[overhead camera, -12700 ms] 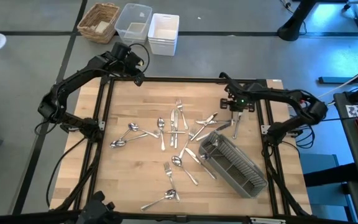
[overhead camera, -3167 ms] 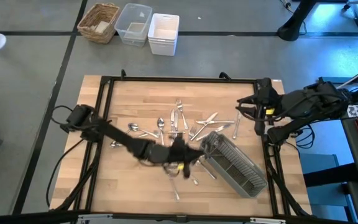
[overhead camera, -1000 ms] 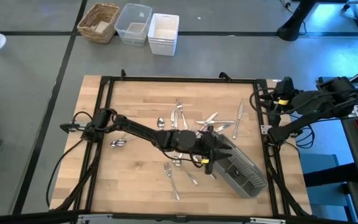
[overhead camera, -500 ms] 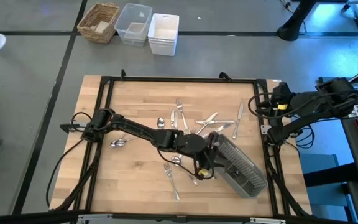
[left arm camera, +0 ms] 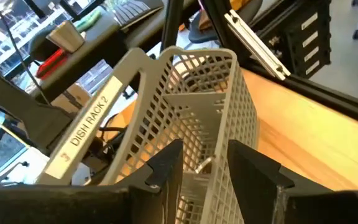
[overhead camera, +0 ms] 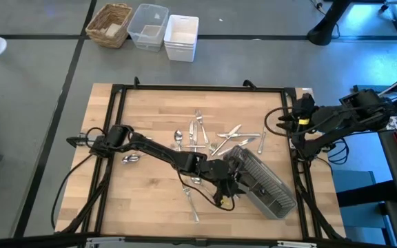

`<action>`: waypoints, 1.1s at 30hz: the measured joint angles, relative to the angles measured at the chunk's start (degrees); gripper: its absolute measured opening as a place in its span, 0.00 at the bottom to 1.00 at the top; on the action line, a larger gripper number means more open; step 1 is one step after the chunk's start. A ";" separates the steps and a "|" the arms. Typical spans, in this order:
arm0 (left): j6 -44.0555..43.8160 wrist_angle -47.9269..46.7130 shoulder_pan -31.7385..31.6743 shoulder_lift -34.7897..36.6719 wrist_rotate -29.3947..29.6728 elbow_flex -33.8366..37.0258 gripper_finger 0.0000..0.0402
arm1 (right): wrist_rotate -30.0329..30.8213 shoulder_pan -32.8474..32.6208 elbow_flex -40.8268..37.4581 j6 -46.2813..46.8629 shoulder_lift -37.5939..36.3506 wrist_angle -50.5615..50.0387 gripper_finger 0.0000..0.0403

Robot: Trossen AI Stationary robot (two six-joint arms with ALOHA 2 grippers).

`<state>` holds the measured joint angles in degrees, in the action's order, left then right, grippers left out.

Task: Sort silverware
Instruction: Put the silver spoon into the gray silverware basket

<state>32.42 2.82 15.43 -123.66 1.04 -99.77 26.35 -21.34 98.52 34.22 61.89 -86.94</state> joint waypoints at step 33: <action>-5.78 3.40 -0.61 1.50 0.54 -1.42 0.30 | -6.23 0.00 0.00 9.27 3.93 8.89 0.29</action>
<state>26.64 6.22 14.81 -122.16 1.57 -101.19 20.13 -21.34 98.52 43.49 65.82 -78.05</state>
